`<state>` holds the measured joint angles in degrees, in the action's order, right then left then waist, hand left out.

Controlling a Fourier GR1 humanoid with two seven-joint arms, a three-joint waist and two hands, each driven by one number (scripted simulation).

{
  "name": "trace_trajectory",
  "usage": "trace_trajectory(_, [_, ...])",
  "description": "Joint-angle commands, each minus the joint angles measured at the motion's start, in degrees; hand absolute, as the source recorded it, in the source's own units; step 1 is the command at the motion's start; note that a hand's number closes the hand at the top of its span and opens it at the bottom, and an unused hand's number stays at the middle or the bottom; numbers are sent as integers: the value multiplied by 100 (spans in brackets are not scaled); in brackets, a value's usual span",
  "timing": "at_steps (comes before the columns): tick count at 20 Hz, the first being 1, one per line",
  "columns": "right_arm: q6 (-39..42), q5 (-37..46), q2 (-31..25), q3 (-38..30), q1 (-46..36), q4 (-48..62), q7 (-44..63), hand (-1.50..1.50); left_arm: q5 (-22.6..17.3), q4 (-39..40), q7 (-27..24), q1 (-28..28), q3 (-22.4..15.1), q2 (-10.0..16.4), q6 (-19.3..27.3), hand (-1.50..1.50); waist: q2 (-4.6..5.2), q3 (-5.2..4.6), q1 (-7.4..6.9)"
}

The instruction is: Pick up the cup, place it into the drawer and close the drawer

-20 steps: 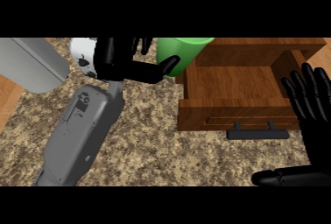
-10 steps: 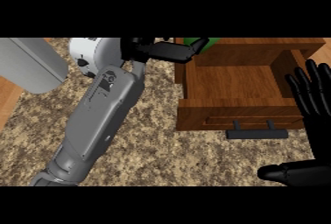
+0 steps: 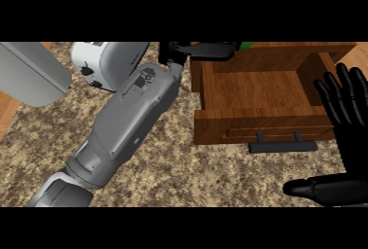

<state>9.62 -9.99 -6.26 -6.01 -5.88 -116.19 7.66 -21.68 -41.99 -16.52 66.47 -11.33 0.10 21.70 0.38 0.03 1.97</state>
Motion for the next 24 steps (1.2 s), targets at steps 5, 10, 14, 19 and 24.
trace_trajectory(5, [-54,83,40,113,-126,28,66,-150,-771,1237,-366,522,-616,-10,96,150,39,2,186])
trace_trajectory(10, [-83,102,86,249,-20,-303,204,-150,-831,1748,-426,812,-882,-10,8,150,40,1,157])
trace_trajectory(14, [93,-196,-74,69,-359,66,248,-150,-1045,1797,-323,923,-1473,-10,226,150,85,7,349])
trace_trajectory(19, [-4,-89,37,149,-563,175,139,-150,-1152,1856,-167,888,-2071,-10,448,150,99,8,396])
trace_trajectory(24, [69,-3,140,357,-388,148,-6,-150,-1113,2177,-132,1079,-2295,-10,623,-150,131,9,457])
